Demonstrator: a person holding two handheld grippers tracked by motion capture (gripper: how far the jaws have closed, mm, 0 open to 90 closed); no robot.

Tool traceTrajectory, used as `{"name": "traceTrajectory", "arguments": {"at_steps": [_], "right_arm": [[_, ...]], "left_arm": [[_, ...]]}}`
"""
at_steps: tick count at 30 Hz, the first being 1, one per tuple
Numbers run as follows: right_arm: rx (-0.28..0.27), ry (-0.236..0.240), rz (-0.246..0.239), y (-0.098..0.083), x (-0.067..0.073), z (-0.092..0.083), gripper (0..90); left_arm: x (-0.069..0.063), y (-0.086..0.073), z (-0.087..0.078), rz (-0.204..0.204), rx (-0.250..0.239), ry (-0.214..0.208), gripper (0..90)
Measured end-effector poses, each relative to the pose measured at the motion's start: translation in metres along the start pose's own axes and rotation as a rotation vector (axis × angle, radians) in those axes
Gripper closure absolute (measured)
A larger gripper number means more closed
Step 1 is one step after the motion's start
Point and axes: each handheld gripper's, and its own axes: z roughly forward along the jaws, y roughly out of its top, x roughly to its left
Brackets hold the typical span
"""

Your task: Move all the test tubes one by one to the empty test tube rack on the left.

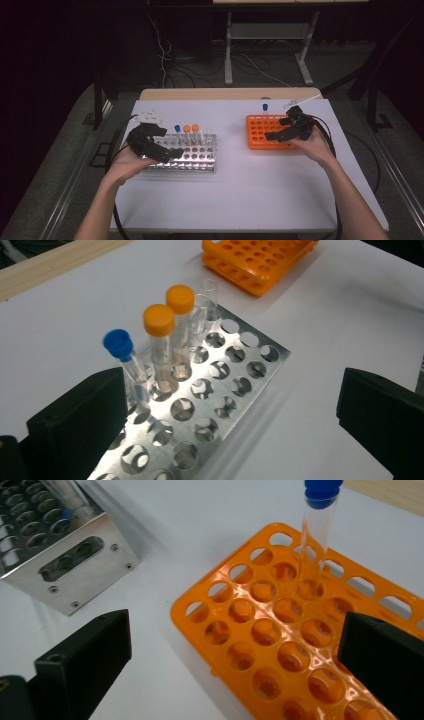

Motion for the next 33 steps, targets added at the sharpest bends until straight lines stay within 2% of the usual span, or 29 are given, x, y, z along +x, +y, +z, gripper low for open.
{"name": "traceTrajectory", "arguments": {"at_steps": [10, 13, 15, 21, 26, 29, 33], "right_arm": [[-0.004, -0.052, 0.014, 0.009, -0.014, 0.017, 0.4], [-0.015, -0.052, 0.006, 0.009, -0.018, 0.021, 13.2], [-0.026, -0.059, 0.006, 0.009, -0.021, 0.023, 14.8], [-0.026, -0.095, -0.005, 0.014, -0.027, 0.03, 30.6], [-0.043, -0.11, -0.017, 0.018, -0.029, 0.034, 40.3], [-0.038, -0.149, -0.034, 0.02, -0.029, 0.037, 46.8], [-0.054, -0.163, -0.043, 0.021, -0.03, 0.041, 53.4]], "left_arm": [[-0.019, -0.014, 0.004, 0.02, -0.021, -0.026, 0.0], [-0.024, -0.017, 0.006, 0.027, -0.019, -0.035, 0.0], [-0.027, -0.019, 0.007, 0.028, -0.019, -0.038, 0.0], [-0.031, -0.022, 0.007, 0.035, -0.019, -0.048, 0.0], [-0.032, -0.025, 0.006, 0.033, -0.021, -0.047, 0.0], [-0.031, -0.028, 0.006, 0.029, -0.02, -0.047, 0.0], [-0.031, -0.03, 0.006, 0.025, -0.02, -0.048, 0.0]]}}
